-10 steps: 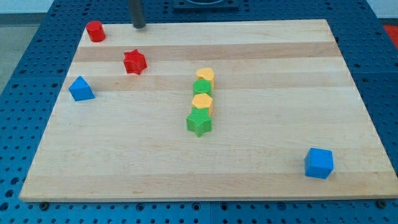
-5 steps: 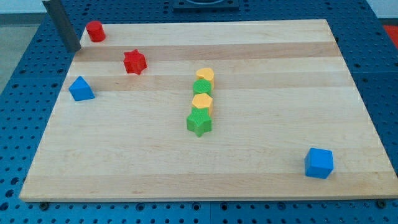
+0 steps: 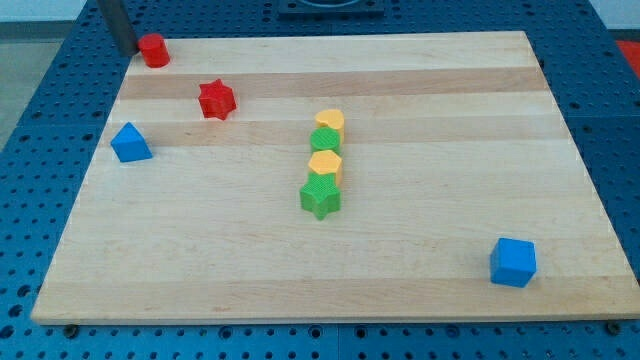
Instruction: Push the red circle towards the red star
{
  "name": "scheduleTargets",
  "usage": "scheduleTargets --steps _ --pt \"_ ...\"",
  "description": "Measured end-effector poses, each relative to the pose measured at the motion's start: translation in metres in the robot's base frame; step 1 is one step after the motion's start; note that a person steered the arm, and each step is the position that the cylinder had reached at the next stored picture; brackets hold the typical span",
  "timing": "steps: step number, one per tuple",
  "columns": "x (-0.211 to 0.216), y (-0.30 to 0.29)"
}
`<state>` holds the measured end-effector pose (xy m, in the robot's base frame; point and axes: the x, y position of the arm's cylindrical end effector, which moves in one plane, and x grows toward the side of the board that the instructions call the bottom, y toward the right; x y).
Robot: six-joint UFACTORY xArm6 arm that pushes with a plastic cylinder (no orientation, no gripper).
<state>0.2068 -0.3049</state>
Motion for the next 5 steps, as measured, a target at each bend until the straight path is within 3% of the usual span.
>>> scheduleTargets --steps 2,4,5 --pt "-0.008 0.012" --pt "0.039 0.050" --pt "0.033 0.044"
